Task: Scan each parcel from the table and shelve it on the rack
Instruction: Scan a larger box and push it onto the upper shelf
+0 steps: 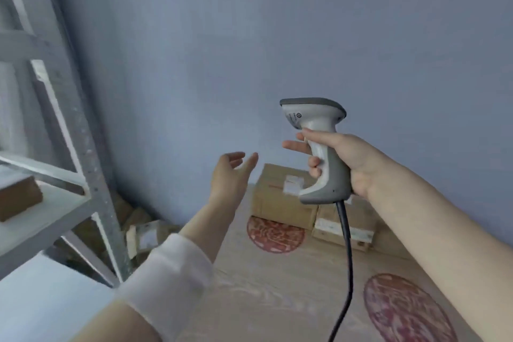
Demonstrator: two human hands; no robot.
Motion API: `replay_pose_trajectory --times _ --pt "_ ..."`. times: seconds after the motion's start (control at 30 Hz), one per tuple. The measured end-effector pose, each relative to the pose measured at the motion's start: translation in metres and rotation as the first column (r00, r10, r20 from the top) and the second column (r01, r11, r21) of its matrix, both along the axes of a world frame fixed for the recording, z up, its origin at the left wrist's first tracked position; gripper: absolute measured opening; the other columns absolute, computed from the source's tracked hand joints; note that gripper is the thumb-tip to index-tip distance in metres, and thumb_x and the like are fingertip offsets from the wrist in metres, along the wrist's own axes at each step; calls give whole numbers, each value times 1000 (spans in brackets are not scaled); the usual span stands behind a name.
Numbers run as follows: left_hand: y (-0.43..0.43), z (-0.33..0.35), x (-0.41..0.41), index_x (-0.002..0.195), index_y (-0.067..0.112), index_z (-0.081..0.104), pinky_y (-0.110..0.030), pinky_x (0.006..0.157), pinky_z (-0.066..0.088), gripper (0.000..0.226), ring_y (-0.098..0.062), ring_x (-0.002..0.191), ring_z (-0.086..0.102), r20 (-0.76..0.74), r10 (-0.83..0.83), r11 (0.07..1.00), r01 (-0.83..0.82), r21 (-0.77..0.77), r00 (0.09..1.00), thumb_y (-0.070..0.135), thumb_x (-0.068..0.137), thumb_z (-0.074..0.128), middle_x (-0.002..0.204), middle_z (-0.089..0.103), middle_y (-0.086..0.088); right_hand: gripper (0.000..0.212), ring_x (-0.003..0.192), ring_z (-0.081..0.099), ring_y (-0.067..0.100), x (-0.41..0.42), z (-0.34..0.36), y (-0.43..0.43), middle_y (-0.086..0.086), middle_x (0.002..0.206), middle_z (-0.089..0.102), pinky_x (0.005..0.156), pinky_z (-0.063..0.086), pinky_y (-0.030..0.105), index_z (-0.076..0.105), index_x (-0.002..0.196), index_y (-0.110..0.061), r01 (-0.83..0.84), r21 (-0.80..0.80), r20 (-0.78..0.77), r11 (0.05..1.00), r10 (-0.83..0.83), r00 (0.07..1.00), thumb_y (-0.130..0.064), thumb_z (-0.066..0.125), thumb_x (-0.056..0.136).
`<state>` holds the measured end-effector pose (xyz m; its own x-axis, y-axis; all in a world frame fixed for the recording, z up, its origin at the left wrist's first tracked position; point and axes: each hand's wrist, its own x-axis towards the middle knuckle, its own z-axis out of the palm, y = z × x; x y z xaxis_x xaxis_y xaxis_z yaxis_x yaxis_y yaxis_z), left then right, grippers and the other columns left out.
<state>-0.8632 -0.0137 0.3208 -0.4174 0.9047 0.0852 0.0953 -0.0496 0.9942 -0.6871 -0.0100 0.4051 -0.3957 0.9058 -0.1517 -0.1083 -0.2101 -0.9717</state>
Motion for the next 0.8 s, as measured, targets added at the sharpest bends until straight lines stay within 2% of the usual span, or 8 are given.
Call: replay_pose_trajectory --times 0.2,0.3,0.47,0.53,0.63,0.73,0.8 --pt "53 -23 179 125 10 50 -39 97 47 49 -22 115 56 -1 -249 966 249 -70 968 39 87 62 127 57 -8 24 36 41 9 171 -19 18 8 100 75 37 39 19 54 110 -10 238 -43 39 970 -236 971 -20 61 89" --pt "82 -41 264 130 10 46 -41 99 46 55 -23 117 54 12 -353 921 350 -170 935 42 87 62 133 53 -8 20 36 40 9 256 -33 35 9 98 75 36 39 19 54 106 -11 338 -79 48 938 -335 941 -19 60 89" --pt "116 -85 362 138 7 37 -34 95 43 65 -24 117 51 50 -423 841 412 -351 905 41 88 62 137 48 -8 14 37 41 9 364 -67 55 7 99 75 36 40 20 56 100 -12 449 -113 111 886 -438 892 -19 61 89" --pt "129 -105 384 141 6 33 -33 93 43 71 -24 108 51 83 -430 799 422 -429 899 42 87 62 139 45 -9 12 37 41 9 391 -81 64 7 97 75 37 41 21 57 98 -12 480 -138 134 867 -464 876 -19 61 89" --pt "152 -135 407 144 8 28 -42 101 44 80 -30 121 47 201 -386 740 432 -516 900 46 84 65 140 43 -12 12 37 41 10 416 -100 83 8 98 75 39 40 19 57 98 -11 508 -163 153 846 -487 860 -18 61 89" --pt "174 -159 427 146 5 24 -41 97 48 86 -32 123 46 332 -295 667 442 -600 896 48 83 65 123 44 -10 12 36 41 10 432 -118 106 7 95 75 38 40 18 57 99 -11 532 -197 155 824 -509 847 -17 61 90" --pt "192 -174 439 146 3 21 -41 99 47 92 -33 125 45 394 -247 645 453 -615 885 50 81 66 124 43 -9 12 36 41 10 441 -129 124 7 96 75 38 40 18 56 100 -12 539 -213 160 815 -515 842 -18 61 90"
